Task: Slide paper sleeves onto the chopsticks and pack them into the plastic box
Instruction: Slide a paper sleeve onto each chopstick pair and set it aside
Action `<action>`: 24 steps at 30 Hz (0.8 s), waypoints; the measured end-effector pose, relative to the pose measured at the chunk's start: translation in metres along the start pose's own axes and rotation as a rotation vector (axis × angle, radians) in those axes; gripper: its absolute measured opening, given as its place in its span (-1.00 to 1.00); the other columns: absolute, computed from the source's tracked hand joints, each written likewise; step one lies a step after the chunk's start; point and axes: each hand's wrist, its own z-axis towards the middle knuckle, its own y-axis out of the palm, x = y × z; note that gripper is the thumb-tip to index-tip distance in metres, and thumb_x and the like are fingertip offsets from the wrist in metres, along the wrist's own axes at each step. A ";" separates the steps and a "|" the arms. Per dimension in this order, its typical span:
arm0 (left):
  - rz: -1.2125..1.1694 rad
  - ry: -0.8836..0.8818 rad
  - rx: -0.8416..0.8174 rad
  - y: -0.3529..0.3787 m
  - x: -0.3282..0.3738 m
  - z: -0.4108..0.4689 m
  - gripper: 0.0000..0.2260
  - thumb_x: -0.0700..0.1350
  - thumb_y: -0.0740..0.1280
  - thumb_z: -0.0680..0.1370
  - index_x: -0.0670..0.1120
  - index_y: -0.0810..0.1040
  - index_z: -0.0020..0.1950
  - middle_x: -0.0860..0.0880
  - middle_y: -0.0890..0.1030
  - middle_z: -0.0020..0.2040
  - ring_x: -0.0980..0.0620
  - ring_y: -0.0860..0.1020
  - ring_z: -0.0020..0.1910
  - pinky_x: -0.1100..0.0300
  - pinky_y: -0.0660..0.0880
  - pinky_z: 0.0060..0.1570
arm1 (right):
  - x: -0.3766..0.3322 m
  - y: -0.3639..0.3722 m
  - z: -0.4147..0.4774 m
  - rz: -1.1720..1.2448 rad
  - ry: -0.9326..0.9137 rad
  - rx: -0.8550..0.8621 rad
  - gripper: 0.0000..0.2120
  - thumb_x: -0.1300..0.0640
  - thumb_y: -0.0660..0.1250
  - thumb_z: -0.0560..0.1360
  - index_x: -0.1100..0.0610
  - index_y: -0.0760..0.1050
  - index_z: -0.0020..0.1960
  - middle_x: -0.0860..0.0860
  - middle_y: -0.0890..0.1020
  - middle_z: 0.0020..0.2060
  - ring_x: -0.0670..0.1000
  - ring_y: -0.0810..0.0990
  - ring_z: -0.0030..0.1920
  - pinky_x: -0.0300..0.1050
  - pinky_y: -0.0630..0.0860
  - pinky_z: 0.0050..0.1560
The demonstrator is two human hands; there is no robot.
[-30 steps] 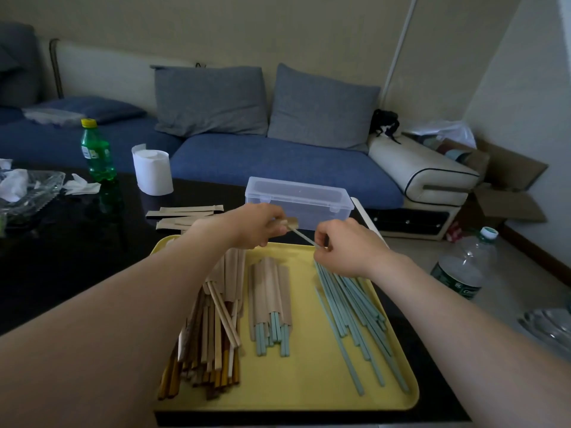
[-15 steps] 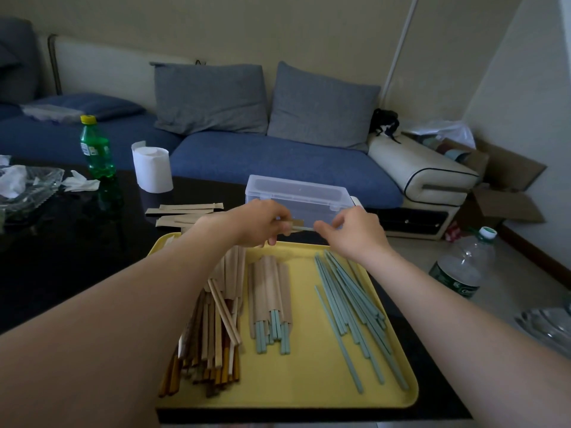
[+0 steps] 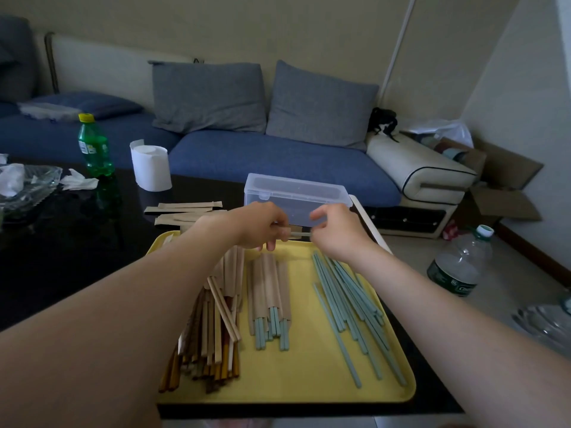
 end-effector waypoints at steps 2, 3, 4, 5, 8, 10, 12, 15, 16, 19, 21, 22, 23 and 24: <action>0.019 -0.005 -0.007 0.001 0.000 -0.001 -0.85 0.00 0.29 0.71 -0.03 0.61 0.10 0.00 0.68 -0.11 0.09 0.62 -0.22 0.26 0.49 -0.16 | -0.001 -0.004 -0.002 -0.167 0.074 -0.079 -0.94 0.28 0.35 0.58 0.25 0.60 0.02 0.08 0.72 -0.18 0.08 0.72 -0.19 -0.14 0.60 -0.22; 0.027 -0.008 -0.009 0.001 0.000 -0.001 -0.84 0.00 0.29 0.71 -0.04 0.61 0.11 0.01 0.68 -0.10 0.09 0.63 -0.21 0.26 0.48 -0.16 | -0.002 -0.005 -0.004 -0.227 0.134 -0.171 -0.94 0.26 0.40 0.58 0.27 0.61 0.01 0.11 0.76 -0.24 0.06 0.76 -0.27 -0.13 0.66 -0.24; 0.038 -0.010 -0.008 0.001 0.000 -0.001 -0.85 -0.01 0.29 0.71 -0.04 0.61 0.12 0.01 0.68 -0.09 0.08 0.63 -0.20 0.24 0.48 -0.15 | -0.005 -0.007 -0.006 -0.268 0.211 -0.290 -0.89 0.22 0.47 0.58 0.27 0.63 0.04 0.13 0.78 -0.25 0.03 0.78 -0.29 -0.15 0.69 -0.22; 0.051 -0.010 -0.007 0.001 -0.001 -0.001 -0.86 -0.02 0.29 0.71 -0.03 0.60 0.12 0.02 0.68 -0.09 0.07 0.64 -0.19 0.23 0.48 -0.14 | -0.007 -0.008 -0.008 -0.307 0.293 -0.409 -0.82 0.17 0.54 0.57 0.27 0.66 0.08 0.15 0.79 -0.21 0.03 0.80 -0.25 -0.18 0.69 -0.21; 0.090 -0.012 -0.013 0.001 -0.002 -0.001 -0.97 -0.07 0.35 0.68 0.02 0.58 0.07 0.01 0.66 -0.05 0.06 0.65 -0.15 0.22 0.48 -0.13 | -0.011 -0.004 -0.009 -0.387 0.478 -0.652 -0.71 0.12 0.61 0.54 0.30 0.70 0.14 0.18 0.80 -0.07 0.03 0.82 -0.16 -0.21 0.72 -0.22; 0.112 -0.008 -0.021 0.001 -0.001 -0.002 -0.96 -0.08 0.39 0.65 0.04 0.57 0.09 0.02 0.64 -0.03 0.08 0.64 -0.13 0.22 0.48 -0.11 | -0.011 0.002 -0.009 -0.404 0.538 -0.708 -0.74 0.16 0.59 0.56 0.31 0.70 0.14 0.19 0.80 0.00 0.02 0.79 -0.24 -0.17 0.74 -0.17; 0.120 -0.009 -0.037 0.001 -0.001 -0.003 -0.92 -0.08 0.41 0.64 0.05 0.56 0.12 0.04 0.62 -0.04 0.09 0.65 -0.13 0.23 0.48 -0.10 | -0.010 0.007 -0.010 -0.420 0.542 -0.748 -0.78 0.18 0.54 0.60 0.32 0.68 0.14 0.20 0.78 0.10 0.01 0.77 -0.25 -0.17 0.73 -0.14; 0.123 -0.021 -0.044 0.001 -0.002 -0.002 -0.94 -0.05 0.38 0.66 0.02 0.59 0.12 0.02 0.65 -0.04 0.07 0.67 -0.12 0.20 0.51 -0.06 | -0.010 0.007 -0.014 -0.390 0.470 -0.730 -0.79 0.19 0.49 0.62 0.31 0.69 0.18 0.19 0.79 0.09 0.01 0.79 -0.15 -0.18 0.73 -0.04; 0.115 -0.027 -0.041 0.001 -0.003 -0.002 -0.93 -0.04 0.37 0.67 0.01 0.60 0.12 0.00 0.66 -0.04 0.06 0.67 -0.12 0.19 0.52 -0.06 | -0.011 0.006 -0.015 -0.354 0.432 -0.690 -0.80 0.19 0.47 0.61 0.30 0.70 0.17 0.18 0.80 0.02 0.02 0.81 -0.11 -0.16 0.73 0.02; 0.099 -0.041 -0.015 0.000 -0.007 -0.004 -0.94 -0.06 0.38 0.66 0.01 0.59 0.13 0.00 0.64 -0.04 0.05 0.64 -0.10 0.21 0.50 -0.11 | -0.011 0.000 -0.014 -0.147 0.264 -0.511 -0.81 0.18 0.42 0.60 0.32 0.65 0.10 0.19 0.79 -0.19 0.08 0.82 -0.16 0.00 0.76 0.04; 0.091 -0.052 0.002 0.000 -0.009 -0.004 -0.92 -0.08 0.39 0.65 0.00 0.58 0.14 0.01 0.62 -0.04 0.06 0.61 -0.10 0.22 0.47 -0.14 | -0.011 -0.004 -0.014 -0.004 0.146 -0.418 -0.78 0.14 0.40 0.63 0.32 0.63 0.09 0.19 0.78 -0.23 0.12 0.82 -0.22 0.00 0.77 -0.07; 0.088 -0.055 0.009 0.000 -0.010 -0.005 -0.93 -0.09 0.40 0.65 0.00 0.58 0.13 0.02 0.61 -0.04 0.06 0.60 -0.10 0.22 0.46 -0.14 | -0.011 -0.006 -0.013 0.036 0.102 -0.375 -0.78 0.12 0.40 0.63 0.30 0.63 0.08 0.19 0.78 -0.23 0.13 0.81 -0.22 -0.02 0.76 -0.15; 0.085 -0.056 0.012 0.000 -0.010 -0.005 -0.94 -0.10 0.40 0.64 0.01 0.57 0.11 0.02 0.61 -0.05 0.06 0.60 -0.10 0.21 0.47 -0.13 | -0.011 -0.007 -0.014 0.050 0.066 -0.334 -0.80 0.11 0.39 0.63 0.27 0.63 0.07 0.18 0.77 -0.23 0.14 0.81 -0.24 -0.05 0.74 -0.21; 0.081 -0.055 0.014 -0.001 -0.010 -0.005 -0.95 -0.10 0.40 0.64 0.01 0.57 0.09 0.01 0.61 -0.05 0.05 0.60 -0.09 0.20 0.48 -0.11 | -0.010 -0.007 -0.014 0.035 0.032 -0.301 -0.83 0.11 0.39 0.63 0.23 0.64 0.04 0.17 0.76 -0.23 0.13 0.81 -0.26 -0.06 0.71 -0.24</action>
